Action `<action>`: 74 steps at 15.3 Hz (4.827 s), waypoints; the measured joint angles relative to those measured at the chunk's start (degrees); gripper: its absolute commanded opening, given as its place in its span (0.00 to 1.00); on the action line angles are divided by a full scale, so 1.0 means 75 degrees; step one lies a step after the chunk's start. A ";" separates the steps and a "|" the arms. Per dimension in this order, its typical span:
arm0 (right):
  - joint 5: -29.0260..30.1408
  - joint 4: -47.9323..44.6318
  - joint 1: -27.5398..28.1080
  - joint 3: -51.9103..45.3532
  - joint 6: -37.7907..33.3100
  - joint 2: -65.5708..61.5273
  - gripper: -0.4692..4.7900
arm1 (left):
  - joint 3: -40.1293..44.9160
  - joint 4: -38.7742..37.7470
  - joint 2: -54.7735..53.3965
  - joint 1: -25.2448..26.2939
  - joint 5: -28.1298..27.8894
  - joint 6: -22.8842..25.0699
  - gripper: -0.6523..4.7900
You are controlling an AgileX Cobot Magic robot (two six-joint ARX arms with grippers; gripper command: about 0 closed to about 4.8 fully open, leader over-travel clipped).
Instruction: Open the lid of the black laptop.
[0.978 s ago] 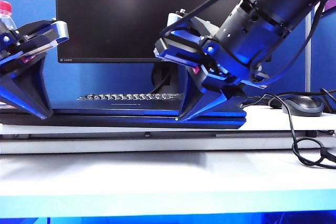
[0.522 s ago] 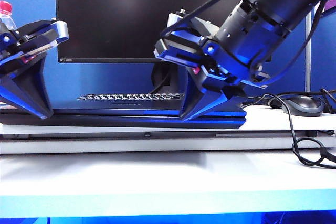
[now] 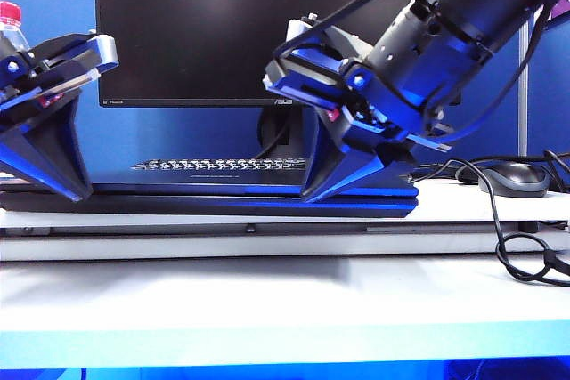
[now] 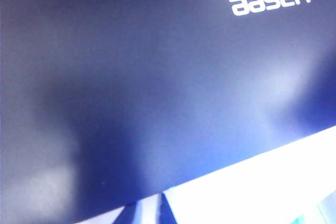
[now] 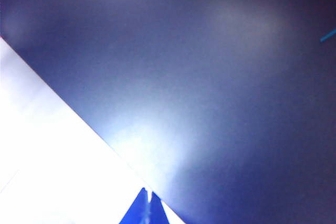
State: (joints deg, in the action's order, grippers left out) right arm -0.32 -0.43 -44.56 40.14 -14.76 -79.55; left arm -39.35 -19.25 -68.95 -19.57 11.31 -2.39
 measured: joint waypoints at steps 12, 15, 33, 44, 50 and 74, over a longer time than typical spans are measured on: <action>0.0169 -0.0306 0.0338 -0.0029 0.0000 -0.0003 0.08 | 0.0047 0.0656 -0.0012 -0.0023 -0.0323 -0.0184 0.22; 0.0052 -0.0472 0.0367 -0.0015 -0.0006 0.0020 0.08 | 0.0044 0.1052 -0.0009 -0.0003 -0.0487 -0.0262 0.22; -0.0189 -0.0627 0.0624 0.1725 0.0437 0.0035 0.08 | -0.0729 0.1853 0.0807 0.0009 -0.0775 -0.0122 0.22; -0.0157 -0.0149 0.1335 0.3331 0.0909 -0.0058 0.08 | -0.1865 0.2454 0.0842 0.0012 -0.1142 0.0323 0.22; -0.0364 -0.0889 0.1512 0.3605 0.0947 -0.0012 0.08 | -0.1865 0.2110 0.0833 0.0012 -0.0982 0.0323 0.22; 0.1035 0.2929 0.1011 0.3541 0.2014 -0.0490 0.08 | -0.1880 0.1413 -0.0720 0.0012 -0.0458 0.0507 0.22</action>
State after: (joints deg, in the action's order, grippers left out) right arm 7.44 21.54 -36.97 66.70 0.34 -83.22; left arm -53.45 -8.64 -74.35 -19.49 7.88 1.41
